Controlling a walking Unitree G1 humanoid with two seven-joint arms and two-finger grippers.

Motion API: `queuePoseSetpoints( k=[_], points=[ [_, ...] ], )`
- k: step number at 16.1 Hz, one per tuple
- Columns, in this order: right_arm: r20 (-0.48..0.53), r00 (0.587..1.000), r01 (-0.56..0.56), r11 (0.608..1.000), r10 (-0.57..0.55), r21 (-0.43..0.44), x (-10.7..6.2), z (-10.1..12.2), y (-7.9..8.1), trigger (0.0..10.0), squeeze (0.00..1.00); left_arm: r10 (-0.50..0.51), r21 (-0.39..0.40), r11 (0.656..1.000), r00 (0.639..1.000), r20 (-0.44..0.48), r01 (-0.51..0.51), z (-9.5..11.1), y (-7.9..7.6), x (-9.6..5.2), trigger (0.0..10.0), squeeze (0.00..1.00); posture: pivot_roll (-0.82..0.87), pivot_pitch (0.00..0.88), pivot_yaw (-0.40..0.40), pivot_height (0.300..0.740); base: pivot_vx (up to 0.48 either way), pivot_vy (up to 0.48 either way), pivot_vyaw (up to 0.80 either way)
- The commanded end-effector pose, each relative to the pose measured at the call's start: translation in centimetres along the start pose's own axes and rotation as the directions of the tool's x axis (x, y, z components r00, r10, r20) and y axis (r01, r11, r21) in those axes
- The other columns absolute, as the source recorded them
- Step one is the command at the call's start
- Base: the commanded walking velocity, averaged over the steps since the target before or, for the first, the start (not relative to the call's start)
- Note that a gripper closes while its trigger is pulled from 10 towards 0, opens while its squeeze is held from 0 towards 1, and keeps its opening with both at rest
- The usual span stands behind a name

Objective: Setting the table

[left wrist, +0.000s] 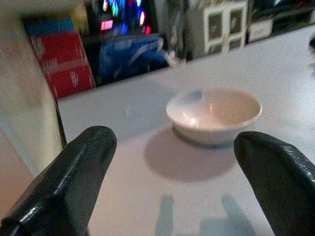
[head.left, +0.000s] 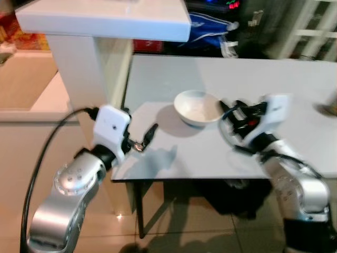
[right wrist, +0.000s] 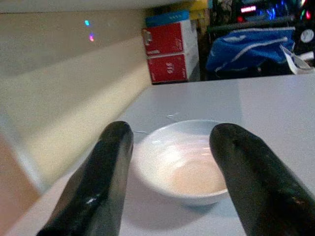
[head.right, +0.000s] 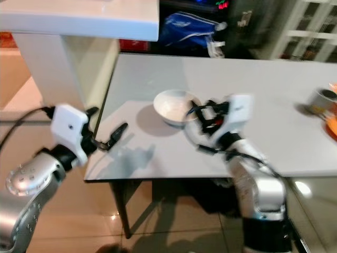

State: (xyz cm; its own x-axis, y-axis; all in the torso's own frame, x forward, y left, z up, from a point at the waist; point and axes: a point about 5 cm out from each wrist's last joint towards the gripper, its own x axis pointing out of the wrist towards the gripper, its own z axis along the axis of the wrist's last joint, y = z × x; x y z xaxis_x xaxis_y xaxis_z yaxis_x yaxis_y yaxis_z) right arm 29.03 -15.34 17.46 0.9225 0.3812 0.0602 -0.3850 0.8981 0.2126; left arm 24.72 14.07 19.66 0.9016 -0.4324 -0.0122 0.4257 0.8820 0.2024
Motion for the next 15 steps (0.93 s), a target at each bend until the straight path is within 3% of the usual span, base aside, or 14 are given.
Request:
queuePoseSetpoints(
  k=[1,2,4,5,9,15],
  points=[
    [0.018,1.000,-0.023,1.000,0.023,-0.018,0.3,0.7,1.2,10.0,1.00,0.034,0.013,0.999,0.999,0.009,-0.035,0.1,0.6,0.0,10.0,1.00,0.04,0.001,-0.057,0.740,0.000,0.480,0.00],
    [0.008,1.000,-0.027,0.999,0.027,-0.021,0.4,0.4,1.7,10.0,1.00,0.045,0.021,0.999,0.999,0.025,-0.045,0.4,0.8,0.1,10.0,1.00,0.05,0.000,-0.062,0.740,0.000,0.480,0.00],
    [-0.027,0.999,-0.028,0.997,0.026,-0.066,0.6,-0.1,2.4,10.0,1.00,0.042,0.017,0.999,0.999,0.035,-0.043,0.5,0.8,-0.1,10.0,0.00,0.06,0.000,-0.071,0.740,0.000,0.480,0.00],
    [-0.031,0.999,-0.030,0.997,0.028,-0.074,0.6,-0.1,2.5,10.0,0.00,0.042,0.025,0.999,0.999,0.033,-0.043,0.5,0.8,-0.2,10.0,0.00,0.06,0.000,-0.074,0.740,0.000,0.480,0.00],
    [-0.058,0.998,-0.028,0.996,0.023,-0.088,1.3,-0.3,3.2,10.0,0.00,0.104,0.082,0.991,0.994,0.036,-0.107,0.5,1.9,-0.3,10.0,0.00,0.07,0.000,-0.083,0.740,0.000,0.480,0.00],
    [-0.036,0.998,0.045,0.991,-0.050,-0.128,2.5,-0.2,3.3,10.0,0.00,0.247,0.127,0.959,0.967,0.055,-0.252,1.0,3.5,0.8,10.0,0.00,0.07,0.000,-0.076,0.740,0.000,0.480,0.00]
  ],
)
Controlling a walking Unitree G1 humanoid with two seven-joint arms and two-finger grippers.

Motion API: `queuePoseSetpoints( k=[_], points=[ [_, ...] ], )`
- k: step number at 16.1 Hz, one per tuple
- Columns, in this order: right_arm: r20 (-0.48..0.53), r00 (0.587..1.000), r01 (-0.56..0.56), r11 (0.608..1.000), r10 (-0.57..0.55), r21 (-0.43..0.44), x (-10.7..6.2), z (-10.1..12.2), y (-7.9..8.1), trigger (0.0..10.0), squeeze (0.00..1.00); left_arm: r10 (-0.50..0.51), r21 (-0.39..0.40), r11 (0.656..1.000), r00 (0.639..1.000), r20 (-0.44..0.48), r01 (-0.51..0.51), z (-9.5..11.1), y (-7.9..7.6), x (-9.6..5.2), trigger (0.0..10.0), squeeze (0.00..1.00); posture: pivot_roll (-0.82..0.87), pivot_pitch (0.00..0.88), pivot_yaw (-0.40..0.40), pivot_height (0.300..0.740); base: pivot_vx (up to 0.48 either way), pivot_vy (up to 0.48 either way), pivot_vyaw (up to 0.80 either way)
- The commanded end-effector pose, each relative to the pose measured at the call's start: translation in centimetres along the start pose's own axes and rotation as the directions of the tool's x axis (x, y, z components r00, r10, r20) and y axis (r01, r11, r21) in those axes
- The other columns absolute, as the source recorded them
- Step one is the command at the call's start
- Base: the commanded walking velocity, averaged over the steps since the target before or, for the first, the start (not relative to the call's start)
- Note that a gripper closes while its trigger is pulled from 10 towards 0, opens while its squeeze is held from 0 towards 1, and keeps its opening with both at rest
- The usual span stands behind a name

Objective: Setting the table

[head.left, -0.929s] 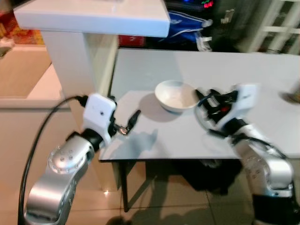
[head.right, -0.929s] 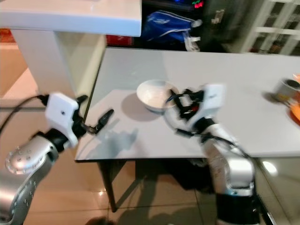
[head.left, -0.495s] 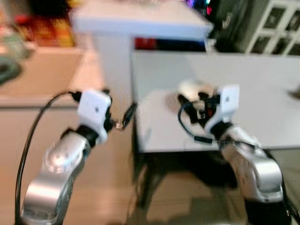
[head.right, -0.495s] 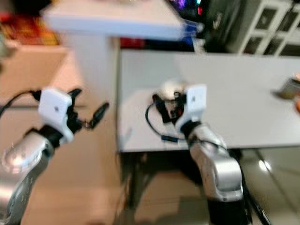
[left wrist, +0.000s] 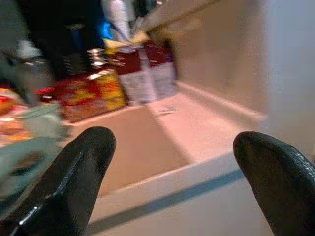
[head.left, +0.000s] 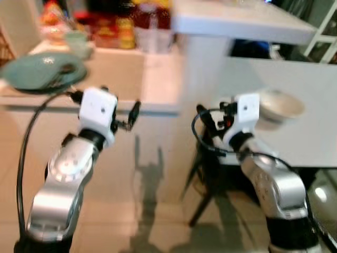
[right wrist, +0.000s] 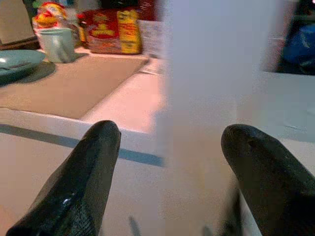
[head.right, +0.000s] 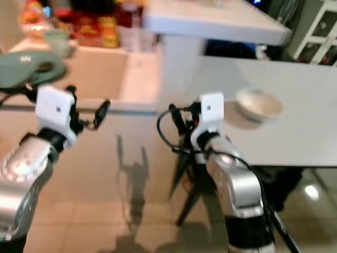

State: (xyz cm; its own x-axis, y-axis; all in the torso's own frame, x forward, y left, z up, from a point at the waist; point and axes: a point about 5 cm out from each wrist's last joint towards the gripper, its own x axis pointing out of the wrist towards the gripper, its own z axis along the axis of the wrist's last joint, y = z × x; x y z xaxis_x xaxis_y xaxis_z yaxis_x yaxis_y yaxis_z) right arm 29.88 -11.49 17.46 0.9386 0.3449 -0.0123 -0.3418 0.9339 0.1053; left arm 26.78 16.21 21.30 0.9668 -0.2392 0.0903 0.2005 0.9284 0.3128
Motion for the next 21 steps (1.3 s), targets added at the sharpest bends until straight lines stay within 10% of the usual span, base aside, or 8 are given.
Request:
queuePoseSetpoints(
  k=[1,21],
  points=[
    [0.026,1.000,-0.009,1.000,0.010,-0.021,0.3,0.7,0.3,10.0,0.00,0.035,0.017,0.999,0.999,0.002,-0.035,0.2,0.6,0.1,10.0,0.00,0.07,0.000,-0.078,0.740,0.000,0.480,0.00],
    [0.040,0.999,0.037,0.999,-0.037,0.007,1.4,1.6,-0.8,10.0,0.00,0.044,-0.010,0.999,0.998,0.049,-0.044,1.3,0.2,0.3,10.0,0.00,0.07,0.000,-0.090,0.740,0.000,0.360,-0.35]
  ],
)
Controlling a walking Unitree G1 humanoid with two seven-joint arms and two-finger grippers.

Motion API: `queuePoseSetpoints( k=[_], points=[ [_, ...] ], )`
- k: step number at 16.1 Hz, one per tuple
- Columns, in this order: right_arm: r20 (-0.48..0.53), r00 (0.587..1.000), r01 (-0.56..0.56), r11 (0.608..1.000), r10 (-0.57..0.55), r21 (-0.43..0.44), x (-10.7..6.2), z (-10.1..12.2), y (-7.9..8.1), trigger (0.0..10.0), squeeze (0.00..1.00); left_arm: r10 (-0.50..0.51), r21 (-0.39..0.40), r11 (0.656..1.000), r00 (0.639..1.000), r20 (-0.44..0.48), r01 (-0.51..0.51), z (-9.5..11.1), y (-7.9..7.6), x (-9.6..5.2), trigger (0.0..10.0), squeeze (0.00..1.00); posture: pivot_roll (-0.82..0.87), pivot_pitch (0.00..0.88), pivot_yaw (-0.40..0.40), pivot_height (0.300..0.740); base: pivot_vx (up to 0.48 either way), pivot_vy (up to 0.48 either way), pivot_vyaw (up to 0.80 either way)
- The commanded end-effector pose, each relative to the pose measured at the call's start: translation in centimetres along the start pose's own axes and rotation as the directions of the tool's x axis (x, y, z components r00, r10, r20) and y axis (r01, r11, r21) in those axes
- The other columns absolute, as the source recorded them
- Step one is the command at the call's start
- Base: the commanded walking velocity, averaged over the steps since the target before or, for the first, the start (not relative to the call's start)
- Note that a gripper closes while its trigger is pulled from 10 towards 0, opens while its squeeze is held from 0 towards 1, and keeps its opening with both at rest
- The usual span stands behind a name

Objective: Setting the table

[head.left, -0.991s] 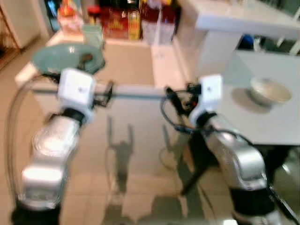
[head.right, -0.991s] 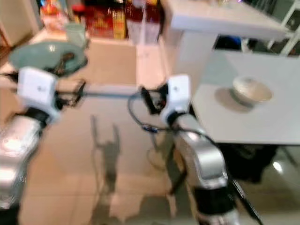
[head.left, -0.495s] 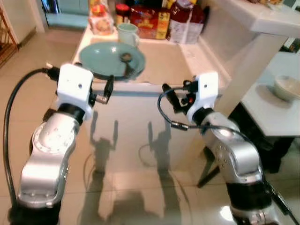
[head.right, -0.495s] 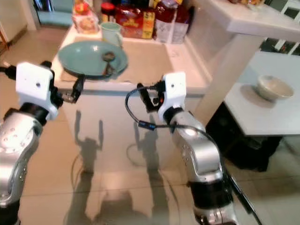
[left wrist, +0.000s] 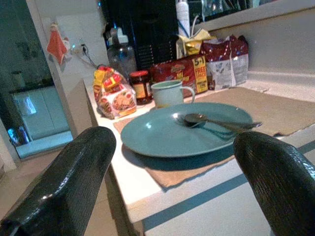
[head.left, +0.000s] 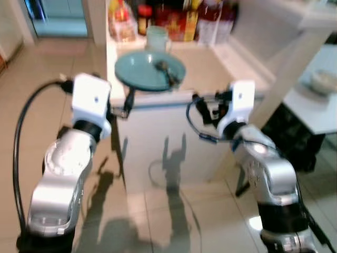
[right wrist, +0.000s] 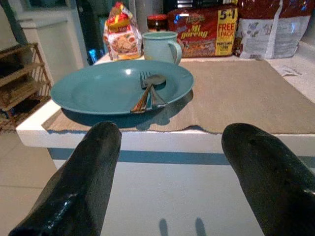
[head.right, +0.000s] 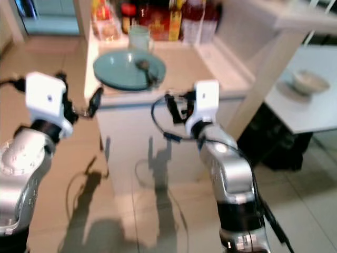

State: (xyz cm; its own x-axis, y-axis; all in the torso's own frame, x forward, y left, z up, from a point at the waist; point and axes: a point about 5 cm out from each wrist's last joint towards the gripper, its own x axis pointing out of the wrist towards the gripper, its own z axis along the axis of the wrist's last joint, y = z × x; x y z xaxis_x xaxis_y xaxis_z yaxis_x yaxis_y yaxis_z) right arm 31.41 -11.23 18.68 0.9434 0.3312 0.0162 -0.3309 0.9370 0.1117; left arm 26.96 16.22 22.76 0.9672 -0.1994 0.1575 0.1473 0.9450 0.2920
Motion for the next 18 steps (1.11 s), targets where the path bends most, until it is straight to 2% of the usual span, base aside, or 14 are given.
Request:
queuePoseSetpoints(
  k=[1,10,13,15,17,18],
  points=[
    [0.014,1.000,0.027,1.000,-0.027,-0.007,0.0,0.5,-0.7,10.0,0.00,-0.008,-0.007,1.000,1.000,-0.010,0.008,-0.1,-0.2,0.0,10.0,0.00,0.07,0.000,-0.088,0.740,0.000,0.000,0.00],
    [-0.045,0.994,-0.106,0.990,0.102,-0.094,1.3,1.3,0.2,10.0,0.00,0.011,-0.014,1.000,1.000,-0.024,-0.012,-0.1,0.3,0.0,10.0,0.00,0.07,0.000,-0.091,0.740,0.354,0.000,0.00],
    [-0.048,0.992,-0.124,0.986,0.119,-0.112,1.6,1.6,0.4,10.0,0.00,0.016,-0.014,1.000,1.000,-0.025,-0.016,-0.2,0.4,0.0,10.0,0.00,0.07,0.000,-0.096,0.740,0.398,0.000,0.80],
    [-0.044,0.993,-0.112,0.991,0.109,-0.071,1.8,1.8,0.3,10.0,0.00,0.017,-0.011,1.000,0.999,-0.028,-0.017,-0.2,0.5,-0.1,10.0,0.00,0.07,0.000,-0.096,0.740,0.398,0.000,0.00],
    [-0.081,0.987,-0.145,0.986,0.139,-0.076,1.9,1.8,0.5,10.0,0.00,0.016,0.003,1.000,0.999,-0.029,-0.016,-0.2,0.6,-0.2,10.0,0.00,0.07,0.000,-0.096,0.740,0.373,0.000,0.00],
    [-0.104,0.982,-0.165,0.985,0.159,-0.048,2.0,1.8,0.7,10.0,0.60,0.002,0.013,1.000,1.000,-0.023,-0.002,-0.2,0.6,-0.3,10.0,0.00,0.07,0.000,-0.096,0.740,0.000,0.000,0.00]
  ],
)
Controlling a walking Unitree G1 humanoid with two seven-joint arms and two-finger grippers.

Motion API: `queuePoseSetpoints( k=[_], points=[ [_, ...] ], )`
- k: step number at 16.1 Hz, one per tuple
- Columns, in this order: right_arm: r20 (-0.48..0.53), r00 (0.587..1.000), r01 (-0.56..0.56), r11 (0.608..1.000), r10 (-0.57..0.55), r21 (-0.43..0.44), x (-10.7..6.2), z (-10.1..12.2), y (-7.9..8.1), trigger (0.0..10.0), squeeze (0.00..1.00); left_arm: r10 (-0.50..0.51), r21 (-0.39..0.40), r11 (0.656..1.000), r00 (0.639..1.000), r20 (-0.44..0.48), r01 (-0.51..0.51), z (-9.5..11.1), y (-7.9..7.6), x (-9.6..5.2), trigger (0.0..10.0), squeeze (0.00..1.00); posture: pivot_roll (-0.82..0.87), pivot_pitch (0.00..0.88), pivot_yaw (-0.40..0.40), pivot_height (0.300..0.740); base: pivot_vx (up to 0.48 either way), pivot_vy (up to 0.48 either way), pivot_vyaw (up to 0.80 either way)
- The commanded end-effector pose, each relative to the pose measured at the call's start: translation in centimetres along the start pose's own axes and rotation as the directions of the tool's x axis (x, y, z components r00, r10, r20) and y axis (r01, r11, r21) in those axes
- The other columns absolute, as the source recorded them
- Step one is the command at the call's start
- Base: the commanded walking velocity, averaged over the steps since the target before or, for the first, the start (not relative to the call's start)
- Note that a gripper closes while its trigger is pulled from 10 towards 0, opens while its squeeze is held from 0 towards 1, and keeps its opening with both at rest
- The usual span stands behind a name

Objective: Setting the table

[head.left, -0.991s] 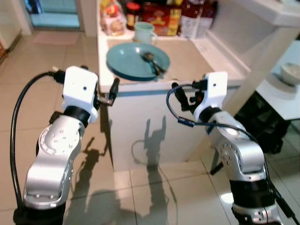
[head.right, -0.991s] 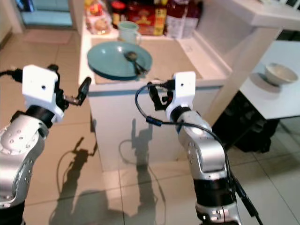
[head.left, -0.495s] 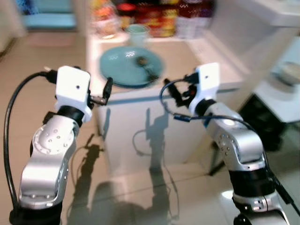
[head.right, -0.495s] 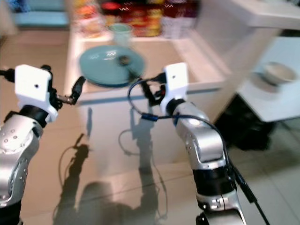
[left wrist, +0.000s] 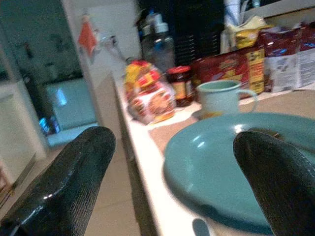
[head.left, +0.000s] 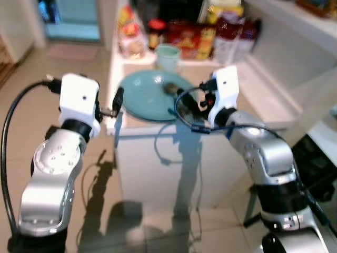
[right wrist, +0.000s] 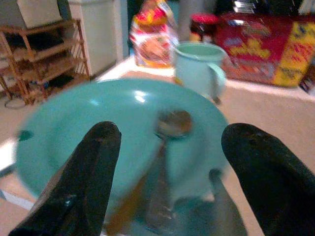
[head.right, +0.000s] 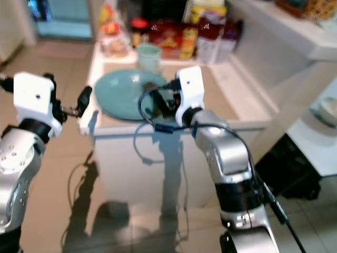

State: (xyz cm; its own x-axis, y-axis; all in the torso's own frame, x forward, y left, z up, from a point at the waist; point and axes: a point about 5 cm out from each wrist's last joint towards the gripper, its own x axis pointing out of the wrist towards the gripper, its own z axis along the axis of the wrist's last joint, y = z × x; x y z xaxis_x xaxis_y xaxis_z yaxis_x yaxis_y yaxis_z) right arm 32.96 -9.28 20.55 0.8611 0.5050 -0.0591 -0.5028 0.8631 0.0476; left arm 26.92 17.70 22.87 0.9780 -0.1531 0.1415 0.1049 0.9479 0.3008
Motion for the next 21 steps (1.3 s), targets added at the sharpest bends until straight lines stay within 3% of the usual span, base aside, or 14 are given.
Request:
queuePoseSetpoints(
  k=[1,3,4,7,9,10,13,15,16,17,18,19,21],
  points=[
    [-0.035,0.999,0.007,0.999,-0.006,0.035,0.0,0.2,-0.7,10.0,1.00,-0.051,-0.007,0.999,0.999,0.006,0.051,0.1,-0.8,-0.1,10.0,0.00,0.07,0.000,-0.093,0.740,0.000,0.000,0.00],
    [-0.065,0.998,-0.025,1.000,0.024,-0.004,0.4,0.3,-0.5,10.0,1.00,-0.044,-0.031,0.999,0.999,0.011,0.044,0.2,-0.6,-0.1,10.0,0.00,0.07,0.000,-0.092,0.740,0.000,0.000,0.00],
    [-0.069,0.994,-0.080,0.996,0.082,0.030,1.0,0.8,0.2,10.0,1.00,-0.054,-0.044,0.997,0.998,0.027,0.056,0.4,-0.5,-0.2,10.0,0.00,0.07,0.000,-0.094,0.740,0.000,0.000,0.00],
    [-0.084,0.991,-0.101,0.994,0.105,0.052,2.0,1.2,0.4,10.0,1.00,-0.109,-0.040,0.993,0.994,0.026,0.110,0.4,-0.9,-0.4,10.0,0.00,0.07,0.000,-0.094,0.740,0.000,0.000,0.00],
    [-0.156,0.981,-0.093,0.986,0.114,0.137,3.7,1.2,0.4,10.0,1.00,-0.219,-0.024,0.975,0.975,0.030,0.220,0.5,-1.6,-0.7,10.0,0.00,0.08,0.000,-0.093,0.740,0.000,0.000,0.00],
    [-0.189,0.975,-0.089,0.985,0.117,0.150,5.2,1.7,0.5,10.0,1.00,-0.224,-0.013,0.974,0.974,0.033,0.225,0.6,-1.3,-0.8,10.0,0.00,0.08,0.000,-0.091,0.740,0.000,0.000,0.00],
    [-0.200,0.973,-0.083,0.986,0.112,0.148,6.9,2.5,0.6,10.0,1.00,-0.234,0.002,0.972,0.972,0.029,0.234,0.8,-0.9,-0.9,10.0,0.00,0.09,0.000,-0.102,0.740,0.000,0.000,0.00],
    [-0.258,0.962,-0.075,0.994,0.094,0.081,8.1,2.6,1.3,10.0,1.00,-0.246,0.020,0.969,0.969,0.015,0.246,0.7,-0.5,-1.3,10.0,0.00,0.10,0.000,-0.113,0.740,0.000,0.000,0.00],
    [-0.313,0.946,-0.062,0.996,0.080,0.064,8.3,2.3,1.6,10.0,0.88,-0.262,0.024,0.965,0.965,0.004,0.262,0.6,-0.5,-1.5,10.0,0.00,0.11,0.000,-0.121,0.740,0.000,0.000,0.00],
    [-0.337,0.937,-0.068,0.994,0.093,0.084,8.5,2.1,1.9,10.0,0.38,-0.280,0.026,0.960,0.960,-0.005,0.280,0.6,-0.5,-1.8,10.0,0.00,0.11,0.000,-0.124,0.740,0.000,0.000,0.00],
    [-0.342,0.935,-0.069,0.994,0.095,0.088,8.6,2.1,1.9,10.0,0.38,-0.286,0.027,0.958,0.958,-0.009,0.286,0.5,-0.6,-1.8,10.0,0.00,0.11,0.000,-0.124,0.740,0.000,0.000,0.00],
    [-0.362,0.929,-0.043,0.995,0.071,0.085,8.7,1.7,2.0,10.0,0.00,-0.300,0.031,0.953,0.954,-0.023,0.301,0.3,-0.6,-2.0,10.0,0.00,0.11,0.000,-0.125,0.740,0.000,0.000,0.00],
    [-0.401,0.916,0.007,0.997,0.025,0.078,8.9,0.7,2.0,10.0,0.00,-0.327,0.026,0.945,0.945,-0.030,0.327,0.2,-0.9,-2.1,10.0,0.00,0.11,0.000,-0.125,0.740,0.000,0.000,0.00]
  ],
)
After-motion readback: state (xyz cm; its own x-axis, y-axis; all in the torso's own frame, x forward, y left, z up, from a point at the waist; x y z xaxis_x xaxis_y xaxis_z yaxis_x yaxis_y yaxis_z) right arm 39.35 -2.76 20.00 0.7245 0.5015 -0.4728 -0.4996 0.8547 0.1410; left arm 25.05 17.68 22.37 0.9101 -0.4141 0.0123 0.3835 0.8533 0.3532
